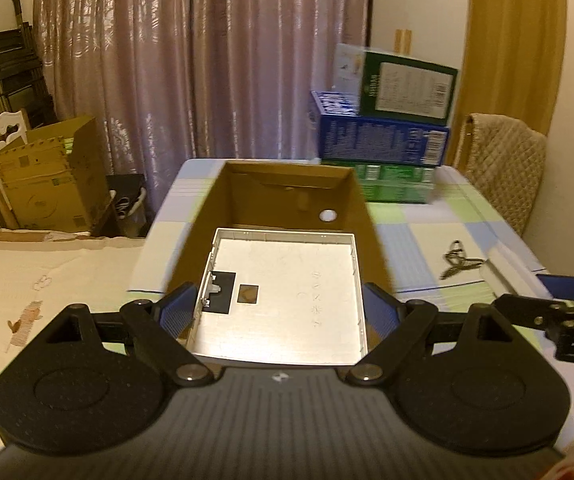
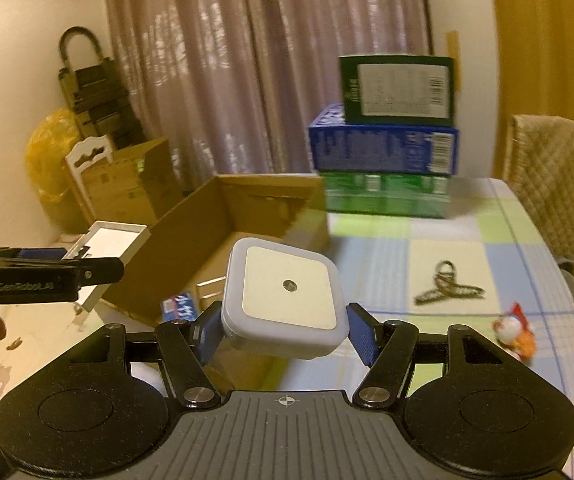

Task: Organize rigid objects
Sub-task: 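Carry the night light and white plate into the cardboard box and open both tools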

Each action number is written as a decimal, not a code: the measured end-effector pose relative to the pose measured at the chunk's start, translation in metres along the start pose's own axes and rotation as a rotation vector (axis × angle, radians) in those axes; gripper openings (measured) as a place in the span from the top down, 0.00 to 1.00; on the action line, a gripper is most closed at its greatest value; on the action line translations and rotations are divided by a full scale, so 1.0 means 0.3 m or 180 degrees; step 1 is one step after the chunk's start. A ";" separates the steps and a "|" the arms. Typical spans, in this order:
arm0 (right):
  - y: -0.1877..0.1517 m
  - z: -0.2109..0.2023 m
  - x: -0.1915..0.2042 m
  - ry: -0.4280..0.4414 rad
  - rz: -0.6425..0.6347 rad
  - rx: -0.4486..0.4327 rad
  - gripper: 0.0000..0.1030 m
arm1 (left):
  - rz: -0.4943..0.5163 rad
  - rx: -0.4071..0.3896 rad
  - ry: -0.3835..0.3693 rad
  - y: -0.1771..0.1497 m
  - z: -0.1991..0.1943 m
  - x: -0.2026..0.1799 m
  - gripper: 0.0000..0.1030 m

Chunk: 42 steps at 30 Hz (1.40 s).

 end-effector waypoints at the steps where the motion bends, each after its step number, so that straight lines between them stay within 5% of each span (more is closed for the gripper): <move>1: 0.006 0.018 0.015 0.0022 -0.0024 0.0007 0.40 | -0.0002 0.0017 0.0015 0.004 0.014 0.022 0.17; 17: 0.036 0.259 0.136 0.0185 -0.0290 0.0197 0.40 | 0.0126 0.0222 -0.0041 -0.001 0.208 0.104 0.17; 42: 0.016 0.320 0.148 0.0172 -0.0306 0.0289 0.40 | 0.0156 0.0206 -0.0052 -0.012 0.256 0.119 0.17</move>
Point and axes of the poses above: each gripper's, at about its wrist camera, not at the fingertips, and z roughly the way its jaws point, x to its left, y to its top, the point moved 10 cm from there along z, roughly the way its jaws point, and after that the axes turned 2 degrees about x, right-handed, at the moved point
